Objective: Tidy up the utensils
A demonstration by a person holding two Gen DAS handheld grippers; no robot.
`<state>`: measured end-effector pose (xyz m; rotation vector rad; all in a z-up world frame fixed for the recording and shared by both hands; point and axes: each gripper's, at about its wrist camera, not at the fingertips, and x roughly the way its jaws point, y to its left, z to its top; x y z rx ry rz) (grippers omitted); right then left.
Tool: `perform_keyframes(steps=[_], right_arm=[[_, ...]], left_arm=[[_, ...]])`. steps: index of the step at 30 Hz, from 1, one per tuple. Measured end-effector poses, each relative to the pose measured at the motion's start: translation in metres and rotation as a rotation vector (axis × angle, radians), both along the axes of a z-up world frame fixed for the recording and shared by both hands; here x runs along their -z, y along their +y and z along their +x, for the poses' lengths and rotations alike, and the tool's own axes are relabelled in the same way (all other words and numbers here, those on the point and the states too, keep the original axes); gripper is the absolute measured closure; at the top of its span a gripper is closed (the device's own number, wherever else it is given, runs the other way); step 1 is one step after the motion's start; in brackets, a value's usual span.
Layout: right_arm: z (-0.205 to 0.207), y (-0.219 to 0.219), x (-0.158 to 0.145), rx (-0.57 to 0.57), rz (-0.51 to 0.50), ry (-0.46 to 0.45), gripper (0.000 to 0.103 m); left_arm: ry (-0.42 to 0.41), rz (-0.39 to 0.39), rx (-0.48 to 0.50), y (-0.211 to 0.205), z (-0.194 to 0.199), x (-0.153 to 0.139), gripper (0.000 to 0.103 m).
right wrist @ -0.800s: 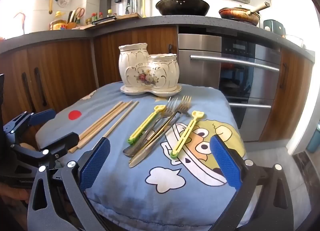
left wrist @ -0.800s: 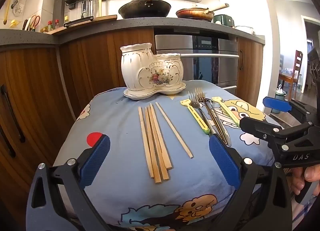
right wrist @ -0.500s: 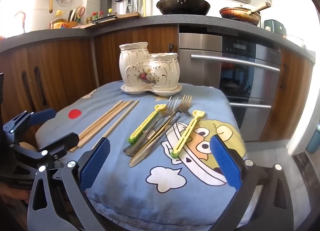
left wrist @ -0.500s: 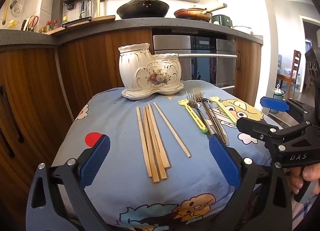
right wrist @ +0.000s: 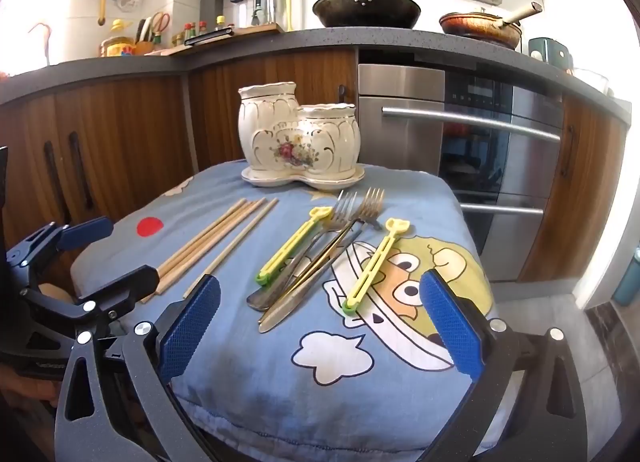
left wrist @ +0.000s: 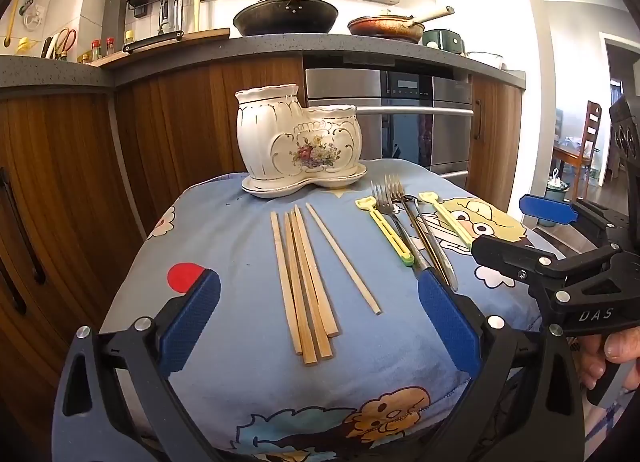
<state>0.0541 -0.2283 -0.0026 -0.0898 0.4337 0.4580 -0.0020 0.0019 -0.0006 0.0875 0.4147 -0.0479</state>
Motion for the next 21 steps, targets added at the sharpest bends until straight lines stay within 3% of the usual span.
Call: perform_keyframes(steps=[21], right_arm=[[0.0009, -0.0006, 0.0003, 0.001, 0.001, 0.004, 0.004]], left_arm=[[0.005, -0.001, 0.006, -0.0026, 0.0037, 0.0025, 0.005]])
